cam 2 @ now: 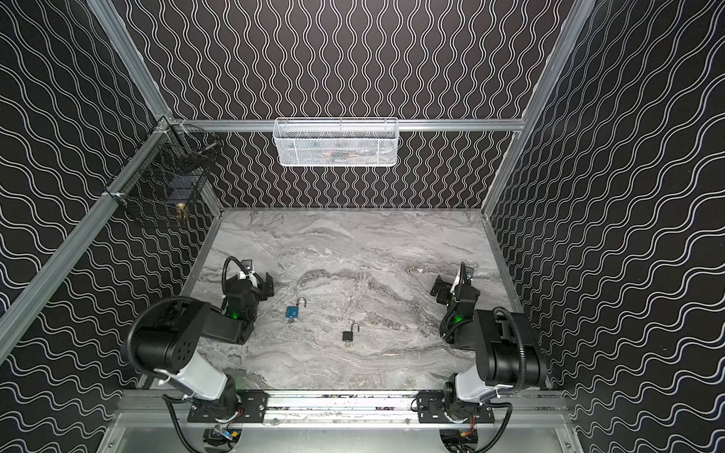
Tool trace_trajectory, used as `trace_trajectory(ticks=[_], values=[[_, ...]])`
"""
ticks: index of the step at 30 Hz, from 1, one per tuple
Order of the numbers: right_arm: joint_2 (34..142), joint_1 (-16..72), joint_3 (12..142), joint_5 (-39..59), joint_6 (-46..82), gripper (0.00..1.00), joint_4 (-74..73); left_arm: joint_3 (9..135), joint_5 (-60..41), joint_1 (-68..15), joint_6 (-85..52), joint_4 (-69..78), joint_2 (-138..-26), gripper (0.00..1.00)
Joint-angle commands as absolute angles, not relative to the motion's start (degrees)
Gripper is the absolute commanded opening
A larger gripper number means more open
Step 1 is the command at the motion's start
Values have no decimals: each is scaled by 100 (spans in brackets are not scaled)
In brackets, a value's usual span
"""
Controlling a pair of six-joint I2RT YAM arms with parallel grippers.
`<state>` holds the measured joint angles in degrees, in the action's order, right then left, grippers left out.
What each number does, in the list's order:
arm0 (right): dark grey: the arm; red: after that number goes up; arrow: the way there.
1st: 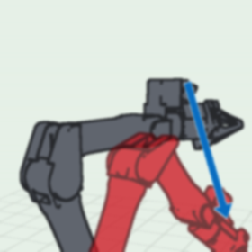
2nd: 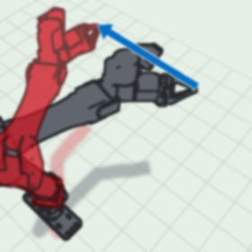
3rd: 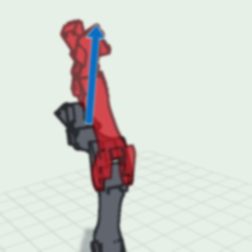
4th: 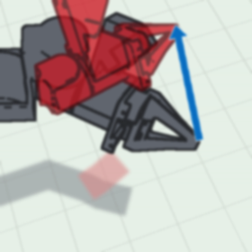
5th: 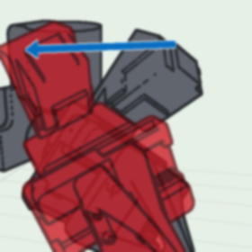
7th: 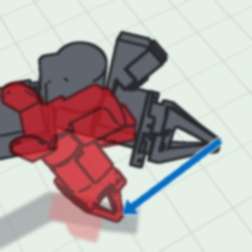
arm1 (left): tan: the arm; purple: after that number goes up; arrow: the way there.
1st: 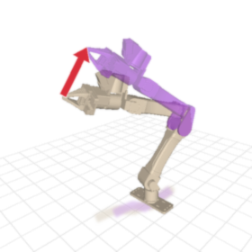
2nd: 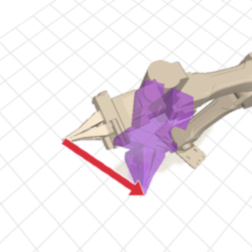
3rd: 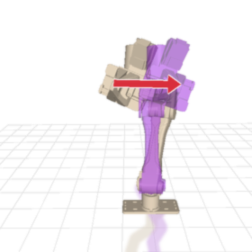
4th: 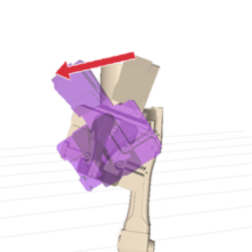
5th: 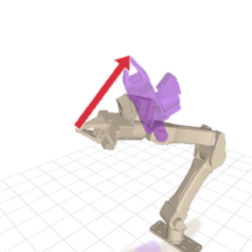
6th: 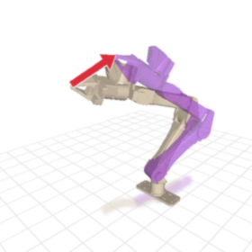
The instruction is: Unlock with the key
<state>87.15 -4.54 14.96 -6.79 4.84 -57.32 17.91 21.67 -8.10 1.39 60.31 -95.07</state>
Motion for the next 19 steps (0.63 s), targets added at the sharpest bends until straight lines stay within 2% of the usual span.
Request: trace_trajectory(ticks=[1, 2, 4, 7, 10, 13, 16, 19], values=[[8913, -383, 1405, -630, 174, 99, -7161, 2069, 1923, -729, 181, 5868, -9465, 99], [8815, -346, 1450, -696, 176, 99, -6928, 2015, 1852, -636, 242, 6261, -9594, 99], [8639, -281, 1630, -715, 172, 99, -6180, 2032, 1808, -628, 151, 5928, -9460, 99], [8889, -283, 1449, -632, 71, 99, -7023, 1999, 1824, -633, 168, 6056, -9479, 99], [8710, -281, 1599, -643, 140, 99, -6368, 2004, 1839, -633, 202, 6094, -9504, 99], [8868, -281, 1487, -633, 71, 99, -6900, 2007, 1837, -628, 206, 6131, -9510, 99], [8799, -285, 1613, -628, 110, 99, -6478, 2003, 1848, -633, 208, 6152, -9515, 99], [8857, -286, 1492, -610, 85, 99, -6858, 1999, 1844, -628, 212, 6158, -9515, 99]])
